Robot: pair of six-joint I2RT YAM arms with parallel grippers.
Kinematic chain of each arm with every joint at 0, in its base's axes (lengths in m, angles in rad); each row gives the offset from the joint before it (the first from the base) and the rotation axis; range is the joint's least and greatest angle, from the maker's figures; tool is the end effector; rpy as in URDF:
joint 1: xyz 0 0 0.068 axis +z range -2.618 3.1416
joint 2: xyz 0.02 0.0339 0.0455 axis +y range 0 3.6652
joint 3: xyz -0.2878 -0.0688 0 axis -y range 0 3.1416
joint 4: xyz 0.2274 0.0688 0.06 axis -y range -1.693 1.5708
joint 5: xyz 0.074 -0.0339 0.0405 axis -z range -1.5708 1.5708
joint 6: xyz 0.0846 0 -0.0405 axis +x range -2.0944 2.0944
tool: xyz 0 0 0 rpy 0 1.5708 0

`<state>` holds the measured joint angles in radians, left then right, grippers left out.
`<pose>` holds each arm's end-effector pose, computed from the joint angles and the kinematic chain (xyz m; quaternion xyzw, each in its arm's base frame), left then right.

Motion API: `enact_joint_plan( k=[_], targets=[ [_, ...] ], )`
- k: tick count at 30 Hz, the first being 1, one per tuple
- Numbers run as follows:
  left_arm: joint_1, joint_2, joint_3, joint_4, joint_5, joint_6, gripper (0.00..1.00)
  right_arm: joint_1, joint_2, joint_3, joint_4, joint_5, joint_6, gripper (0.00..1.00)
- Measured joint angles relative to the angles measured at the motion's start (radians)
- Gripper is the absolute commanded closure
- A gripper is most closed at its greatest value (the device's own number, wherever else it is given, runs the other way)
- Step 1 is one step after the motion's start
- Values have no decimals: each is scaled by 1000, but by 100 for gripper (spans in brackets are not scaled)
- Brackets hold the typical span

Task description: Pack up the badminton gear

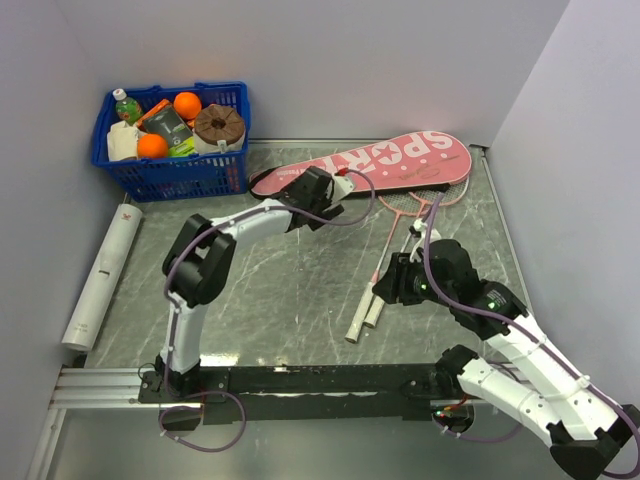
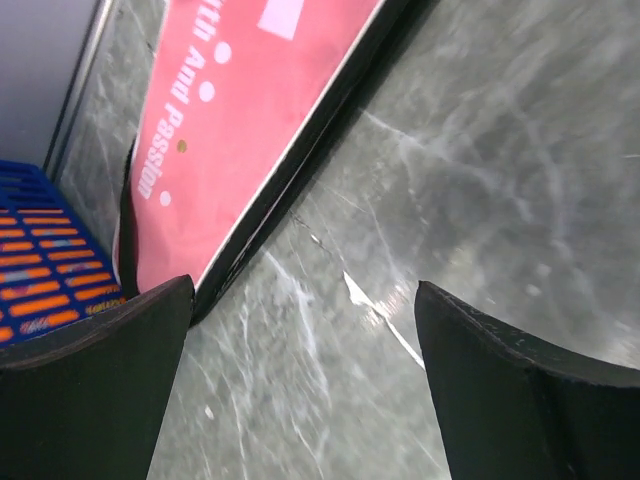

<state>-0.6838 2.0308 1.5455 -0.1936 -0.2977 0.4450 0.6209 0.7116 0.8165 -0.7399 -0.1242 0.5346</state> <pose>0.4013 -0.2950 0.2211 0.4232 0.7881 0.0820 0.4394 0.1152 0.0952 0.2912 -0.0664 0.8888 0.2922 0.3468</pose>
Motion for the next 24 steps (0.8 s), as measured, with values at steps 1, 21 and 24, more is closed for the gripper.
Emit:
enact_joint_plan(
  k=[1, 21, 24],
  targets=[
    [10, 26, 8, 6, 4, 16, 4, 0, -3, -4, 0, 0, 1, 47],
    [41, 368, 311, 104, -14, 292, 15, -14, 113, -80, 63, -105, 22, 51],
    [52, 387, 329, 113, -10, 299, 26, -21, 130, -81, 76, -112, 22, 52]
  ],
)
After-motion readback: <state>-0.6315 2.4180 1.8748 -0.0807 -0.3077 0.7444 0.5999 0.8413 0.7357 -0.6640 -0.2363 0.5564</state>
